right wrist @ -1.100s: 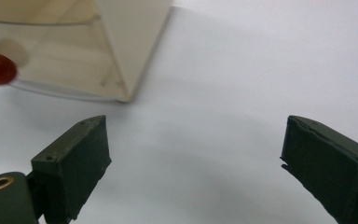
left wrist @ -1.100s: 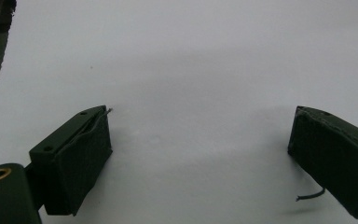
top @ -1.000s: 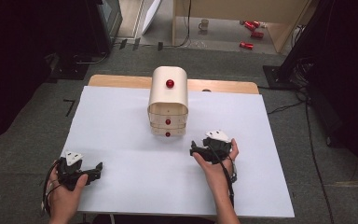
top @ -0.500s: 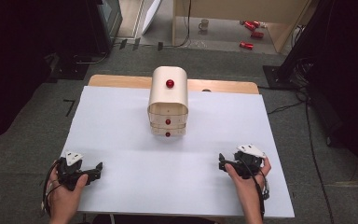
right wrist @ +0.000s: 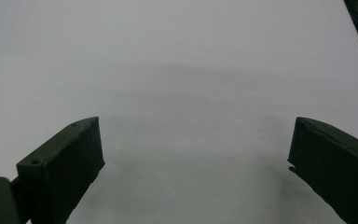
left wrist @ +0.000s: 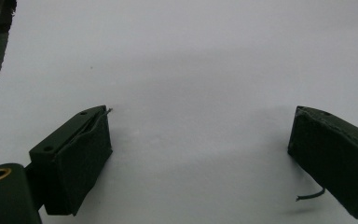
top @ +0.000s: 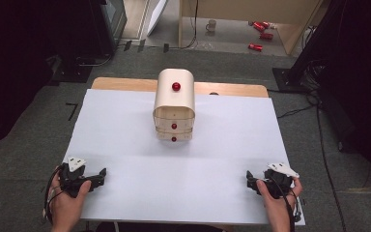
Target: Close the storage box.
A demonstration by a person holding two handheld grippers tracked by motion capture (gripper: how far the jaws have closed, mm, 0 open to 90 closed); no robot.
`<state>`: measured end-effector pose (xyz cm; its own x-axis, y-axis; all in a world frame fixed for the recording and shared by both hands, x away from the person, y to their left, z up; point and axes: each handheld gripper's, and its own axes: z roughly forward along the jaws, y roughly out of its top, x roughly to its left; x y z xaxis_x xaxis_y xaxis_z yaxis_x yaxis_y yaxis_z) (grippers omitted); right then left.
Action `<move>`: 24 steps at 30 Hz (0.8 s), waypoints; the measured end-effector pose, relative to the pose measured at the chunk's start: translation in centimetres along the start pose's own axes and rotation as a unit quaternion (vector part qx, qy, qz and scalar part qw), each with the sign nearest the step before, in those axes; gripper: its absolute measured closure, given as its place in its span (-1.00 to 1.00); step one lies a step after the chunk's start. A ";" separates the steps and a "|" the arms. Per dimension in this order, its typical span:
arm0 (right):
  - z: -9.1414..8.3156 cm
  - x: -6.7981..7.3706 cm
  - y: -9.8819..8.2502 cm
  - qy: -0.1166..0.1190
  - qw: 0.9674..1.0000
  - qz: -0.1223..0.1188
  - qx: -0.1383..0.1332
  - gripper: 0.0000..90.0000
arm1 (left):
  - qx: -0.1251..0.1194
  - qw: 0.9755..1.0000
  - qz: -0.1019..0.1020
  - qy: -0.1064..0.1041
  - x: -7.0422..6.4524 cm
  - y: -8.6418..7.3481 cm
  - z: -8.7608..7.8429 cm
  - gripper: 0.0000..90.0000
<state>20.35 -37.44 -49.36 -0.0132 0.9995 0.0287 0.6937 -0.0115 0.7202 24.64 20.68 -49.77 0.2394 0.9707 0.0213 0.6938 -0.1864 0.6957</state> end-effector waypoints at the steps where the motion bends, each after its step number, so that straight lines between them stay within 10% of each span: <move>1: 0.0 -0.2 -0.2 -0.003 1.000 -0.001 0.001 -0.94 | 0.000 1.000 0.000 0.000 0.0 0.0 0.0 -0.87; 24: -0.2 -1.1 -1.7 -0.003 1.000 -0.007 -0.005 -0.94 | 0.001 1.000 0.000 0.000 0.0 0.0 0.0 -0.87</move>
<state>19.02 -38.56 -50.46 -0.0179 0.9997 0.0137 0.6867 0.0023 0.7269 24.66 20.70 -49.76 0.2402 0.9705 0.0216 0.6946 -0.1874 0.6946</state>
